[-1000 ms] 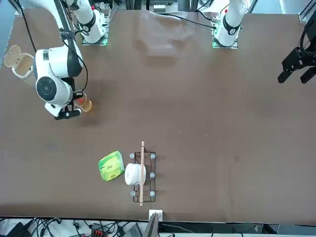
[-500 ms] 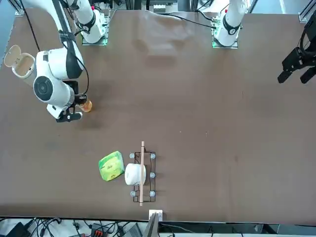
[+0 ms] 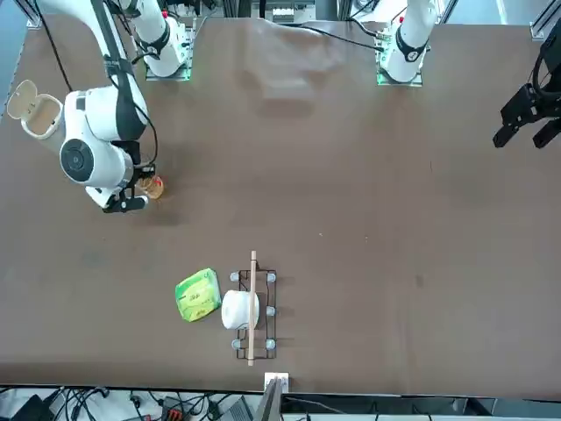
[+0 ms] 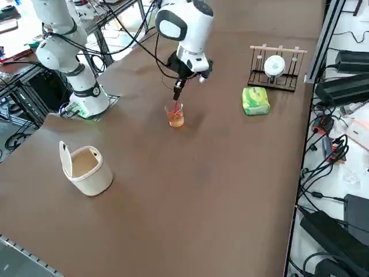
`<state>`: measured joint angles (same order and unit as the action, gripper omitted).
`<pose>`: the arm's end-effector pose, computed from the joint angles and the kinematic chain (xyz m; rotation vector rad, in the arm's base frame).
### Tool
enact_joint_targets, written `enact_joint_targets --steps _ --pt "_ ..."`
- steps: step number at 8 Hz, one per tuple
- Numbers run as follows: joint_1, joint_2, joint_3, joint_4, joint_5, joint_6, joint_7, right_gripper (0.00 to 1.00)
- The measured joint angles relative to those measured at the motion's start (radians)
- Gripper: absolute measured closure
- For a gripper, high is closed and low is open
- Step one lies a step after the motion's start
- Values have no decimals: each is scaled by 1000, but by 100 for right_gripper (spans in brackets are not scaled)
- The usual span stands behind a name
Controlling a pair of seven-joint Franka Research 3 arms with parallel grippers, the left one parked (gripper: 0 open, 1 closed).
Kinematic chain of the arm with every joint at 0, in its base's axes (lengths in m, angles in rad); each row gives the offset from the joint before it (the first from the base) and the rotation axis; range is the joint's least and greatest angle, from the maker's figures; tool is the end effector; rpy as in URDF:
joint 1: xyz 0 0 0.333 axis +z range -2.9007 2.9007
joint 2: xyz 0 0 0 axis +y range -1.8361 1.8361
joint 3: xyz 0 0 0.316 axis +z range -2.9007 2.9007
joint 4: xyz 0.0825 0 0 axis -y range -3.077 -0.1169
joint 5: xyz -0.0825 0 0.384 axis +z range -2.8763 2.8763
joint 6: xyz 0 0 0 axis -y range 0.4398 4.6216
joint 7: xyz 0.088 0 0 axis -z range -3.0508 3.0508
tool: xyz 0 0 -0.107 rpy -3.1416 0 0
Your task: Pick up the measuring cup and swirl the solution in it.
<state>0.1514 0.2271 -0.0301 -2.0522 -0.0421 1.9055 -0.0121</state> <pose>0.5361 0.0625 0.3035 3.0163 0.2331 -0.5675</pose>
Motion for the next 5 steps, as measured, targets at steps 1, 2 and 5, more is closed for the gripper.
enact_joint_targets --steps 1,2,5 --pt "-5 0 -1 0 -19 -11 -33 98" --pt "-7 0 -3 -1 -68 -14 -52 98" --pt "-8 0 -4 -2 -134 25 -58 98"
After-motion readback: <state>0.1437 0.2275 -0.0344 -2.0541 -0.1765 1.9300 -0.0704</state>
